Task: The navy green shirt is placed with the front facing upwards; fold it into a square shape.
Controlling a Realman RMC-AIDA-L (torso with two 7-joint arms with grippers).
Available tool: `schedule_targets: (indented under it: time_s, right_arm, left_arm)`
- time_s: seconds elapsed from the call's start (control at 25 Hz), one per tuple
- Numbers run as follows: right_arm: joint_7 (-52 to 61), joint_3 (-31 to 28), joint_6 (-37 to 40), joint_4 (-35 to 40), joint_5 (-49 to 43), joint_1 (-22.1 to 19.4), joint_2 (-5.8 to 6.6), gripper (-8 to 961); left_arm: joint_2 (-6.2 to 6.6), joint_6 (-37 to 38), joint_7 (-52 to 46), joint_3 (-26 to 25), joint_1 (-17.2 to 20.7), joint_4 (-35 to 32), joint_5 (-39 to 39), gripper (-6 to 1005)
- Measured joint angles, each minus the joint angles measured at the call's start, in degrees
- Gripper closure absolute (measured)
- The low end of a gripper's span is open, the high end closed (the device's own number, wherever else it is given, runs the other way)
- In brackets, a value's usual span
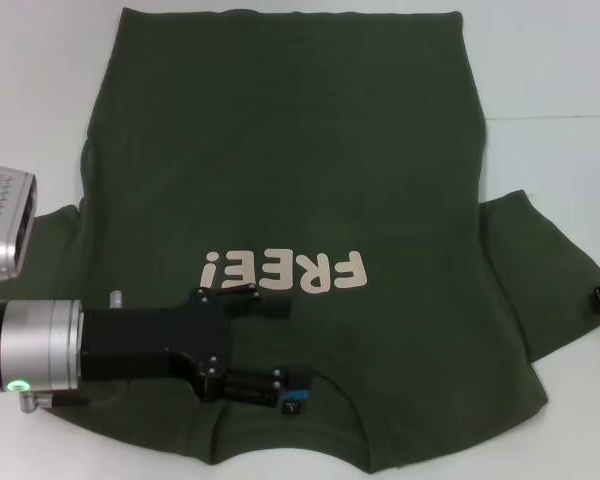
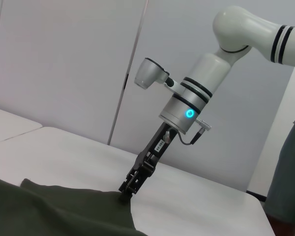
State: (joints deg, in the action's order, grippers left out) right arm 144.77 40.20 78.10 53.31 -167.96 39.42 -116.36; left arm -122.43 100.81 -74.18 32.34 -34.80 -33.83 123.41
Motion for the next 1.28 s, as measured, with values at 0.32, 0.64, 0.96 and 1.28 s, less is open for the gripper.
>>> schedule_targets:
  time_s: [0.32, 0.64, 0.96, 1.28]
  right_arm:
    - [0.86, 0.59, -1.16, -0.59, 0.0, 0.25, 0.56, 639]
    - [0.93, 0.93, -1.13, -1.2, 0.0, 0.57, 0.6, 829]
    - [0.95, 1.0, -1.27, -0.63, 0.01, -0.02, 1.12, 925]
    - [0.64, 0.9, -4.79, 1.7, 0.01, -2.88, 3.27, 929]
  left_arm:
    - [0.0, -0.73, 0.1, -0.27, 0.0, 0.02, -0.03, 65]
    - [0.0, -1.45, 0.8, -0.32, 0.0, 0.61, -0.03, 65]
    - [0.0, -1.63, 0.88, -0.09, -0.12, 0.72, -0.01, 65]
    - [-0.17, -1.52, 0.87, -0.15, 0.11, 0.84, -0.01, 65]
